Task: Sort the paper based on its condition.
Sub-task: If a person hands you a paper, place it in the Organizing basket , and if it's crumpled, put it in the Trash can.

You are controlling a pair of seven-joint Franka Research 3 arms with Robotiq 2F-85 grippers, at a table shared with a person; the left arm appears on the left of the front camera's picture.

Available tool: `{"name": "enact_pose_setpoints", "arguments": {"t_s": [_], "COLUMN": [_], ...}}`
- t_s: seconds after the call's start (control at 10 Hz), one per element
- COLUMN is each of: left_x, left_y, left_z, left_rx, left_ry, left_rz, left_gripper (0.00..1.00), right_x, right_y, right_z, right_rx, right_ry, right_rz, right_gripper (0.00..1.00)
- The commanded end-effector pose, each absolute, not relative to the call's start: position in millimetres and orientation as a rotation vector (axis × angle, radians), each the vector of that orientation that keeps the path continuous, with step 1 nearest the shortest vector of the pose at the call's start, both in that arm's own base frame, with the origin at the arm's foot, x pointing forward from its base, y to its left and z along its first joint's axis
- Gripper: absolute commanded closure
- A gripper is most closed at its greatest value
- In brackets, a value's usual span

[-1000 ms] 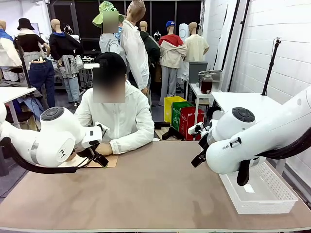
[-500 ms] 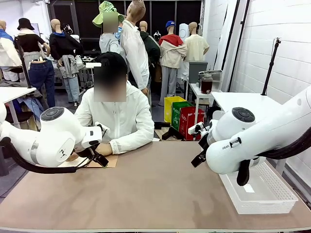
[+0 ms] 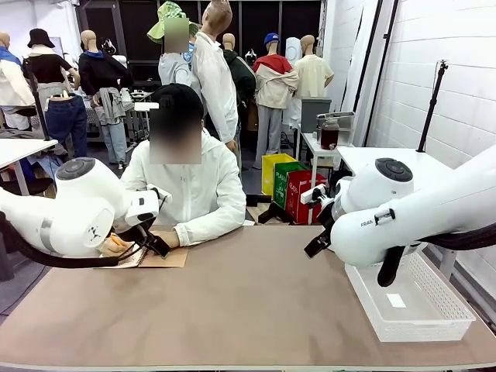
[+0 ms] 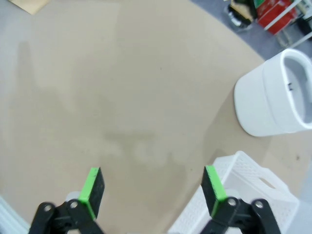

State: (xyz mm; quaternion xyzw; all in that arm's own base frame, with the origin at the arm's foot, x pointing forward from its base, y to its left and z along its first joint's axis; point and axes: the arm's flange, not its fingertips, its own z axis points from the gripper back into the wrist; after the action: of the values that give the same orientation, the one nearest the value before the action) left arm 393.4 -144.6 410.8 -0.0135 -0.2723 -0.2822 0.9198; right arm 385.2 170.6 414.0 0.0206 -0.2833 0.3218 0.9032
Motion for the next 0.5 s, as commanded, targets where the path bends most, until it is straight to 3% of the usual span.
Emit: {"name": "enact_pose_setpoints", "arguments": {"t_s": [0.0, 0.4], "left_x": [376.5, 347.7], "left_y": [-145.0, -141.6], "left_z": [442.7, 496.2], "left_rx": [-0.044, -0.050], "left_ry": [-0.526, -0.475], "left_rz": [-0.521, -0.520], "left_gripper": [0.00, 0.00], "right_x": [379.3, 353.4], "right_y": [160.6, 154.1], "right_z": [441.0, 487.5], "right_rx": [0.082, 0.039], "right_ry": [-0.547, -0.523], "right_rz": [0.688, 0.716], "right_gripper": [0.00, 0.00]}}
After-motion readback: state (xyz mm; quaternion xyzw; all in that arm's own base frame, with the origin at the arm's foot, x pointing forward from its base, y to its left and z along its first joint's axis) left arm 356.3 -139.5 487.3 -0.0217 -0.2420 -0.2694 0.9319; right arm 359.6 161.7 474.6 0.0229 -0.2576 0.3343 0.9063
